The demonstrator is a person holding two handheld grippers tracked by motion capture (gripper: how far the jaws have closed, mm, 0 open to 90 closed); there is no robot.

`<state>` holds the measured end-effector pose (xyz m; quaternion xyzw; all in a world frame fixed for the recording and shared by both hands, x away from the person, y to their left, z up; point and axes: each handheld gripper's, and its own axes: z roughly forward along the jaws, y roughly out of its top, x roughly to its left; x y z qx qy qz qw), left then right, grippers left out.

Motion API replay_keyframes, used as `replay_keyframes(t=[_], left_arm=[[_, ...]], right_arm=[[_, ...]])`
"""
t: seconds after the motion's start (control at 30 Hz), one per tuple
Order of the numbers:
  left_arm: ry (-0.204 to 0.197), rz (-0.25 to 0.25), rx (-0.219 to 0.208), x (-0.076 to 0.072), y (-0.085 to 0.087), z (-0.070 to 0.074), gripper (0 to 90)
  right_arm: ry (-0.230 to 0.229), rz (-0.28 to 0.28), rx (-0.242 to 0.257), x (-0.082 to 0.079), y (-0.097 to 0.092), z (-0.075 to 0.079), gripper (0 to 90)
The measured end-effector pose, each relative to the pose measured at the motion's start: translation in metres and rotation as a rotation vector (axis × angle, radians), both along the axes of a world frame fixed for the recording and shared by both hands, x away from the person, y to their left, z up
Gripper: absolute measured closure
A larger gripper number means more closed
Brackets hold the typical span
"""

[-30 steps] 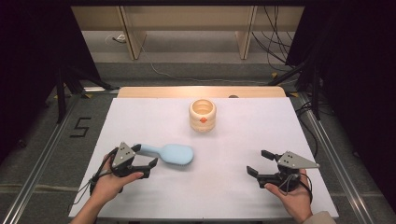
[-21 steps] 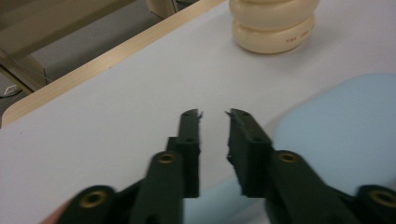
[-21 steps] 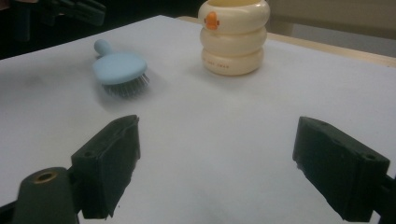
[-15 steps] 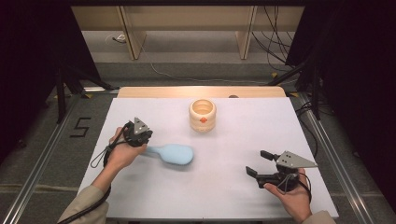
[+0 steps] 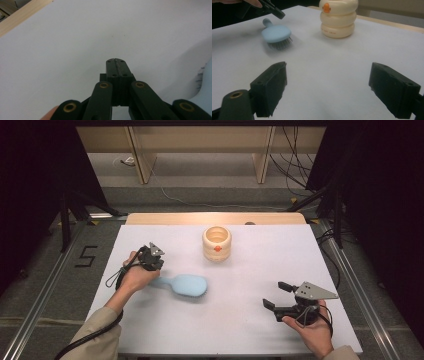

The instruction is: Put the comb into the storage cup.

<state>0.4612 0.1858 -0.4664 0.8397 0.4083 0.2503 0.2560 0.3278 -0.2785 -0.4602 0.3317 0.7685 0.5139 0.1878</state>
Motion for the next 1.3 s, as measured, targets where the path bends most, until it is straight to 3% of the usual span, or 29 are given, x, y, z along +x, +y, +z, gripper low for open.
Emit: replay_keyframes(t=[0.17, 0.67, 0.97, 1.3], left_arm=[[0.034, 0.007, 0.015, 0.003, -0.002, -0.003, 89.8], [0.056, 0.01, 0.029, 0.004, -0.004, -0.007, 89.8], [0.102, 0.024, 0.081, 0.006, 0.002, -0.013, 89.7], [0.139, 0.03, 0.093, 0.004, 0.003, -0.012, 89.8]], right_arm=[[0.002, 0.0, 0.007, 0.001, 0.0, -0.001, 15.8], [0.004, -0.002, 0.012, 0.001, 0.001, -0.001, 15.8], [0.009, -0.004, 0.009, 0.001, 0.001, -0.001, 15.8], [0.012, -0.004, 0.007, 0.001, 0.001, 0.0, 15.8]])
